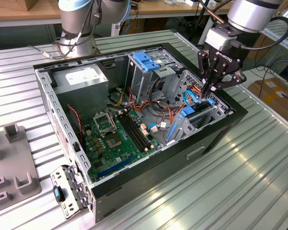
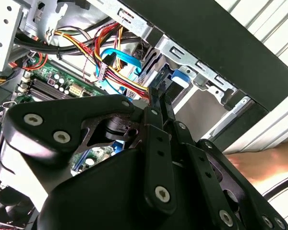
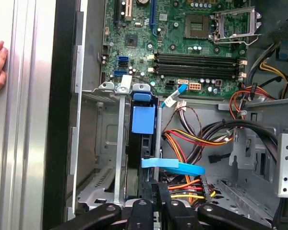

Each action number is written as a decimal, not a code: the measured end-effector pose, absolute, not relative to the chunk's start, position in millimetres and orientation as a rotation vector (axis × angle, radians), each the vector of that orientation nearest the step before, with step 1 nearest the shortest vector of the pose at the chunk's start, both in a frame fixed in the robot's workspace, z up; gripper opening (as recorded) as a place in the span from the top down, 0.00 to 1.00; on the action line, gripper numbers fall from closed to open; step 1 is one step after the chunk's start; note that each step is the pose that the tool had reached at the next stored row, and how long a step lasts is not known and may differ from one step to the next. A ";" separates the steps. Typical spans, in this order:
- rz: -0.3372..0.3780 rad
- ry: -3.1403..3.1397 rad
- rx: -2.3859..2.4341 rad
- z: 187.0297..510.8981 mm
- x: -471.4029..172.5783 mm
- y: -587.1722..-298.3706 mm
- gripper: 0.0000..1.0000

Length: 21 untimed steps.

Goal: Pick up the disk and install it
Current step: 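Insert the second disk wire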

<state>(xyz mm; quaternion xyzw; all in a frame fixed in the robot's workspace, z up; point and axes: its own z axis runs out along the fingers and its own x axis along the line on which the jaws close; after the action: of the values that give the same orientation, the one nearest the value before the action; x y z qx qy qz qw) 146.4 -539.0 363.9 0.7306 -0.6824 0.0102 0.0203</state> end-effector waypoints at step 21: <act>-0.024 -2.185 2.251 356.3 145.9 -553.0 0.84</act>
<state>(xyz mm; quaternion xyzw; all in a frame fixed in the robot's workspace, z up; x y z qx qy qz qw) 145.9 -553.0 356.3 0.7175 -0.6965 -0.0076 0.0025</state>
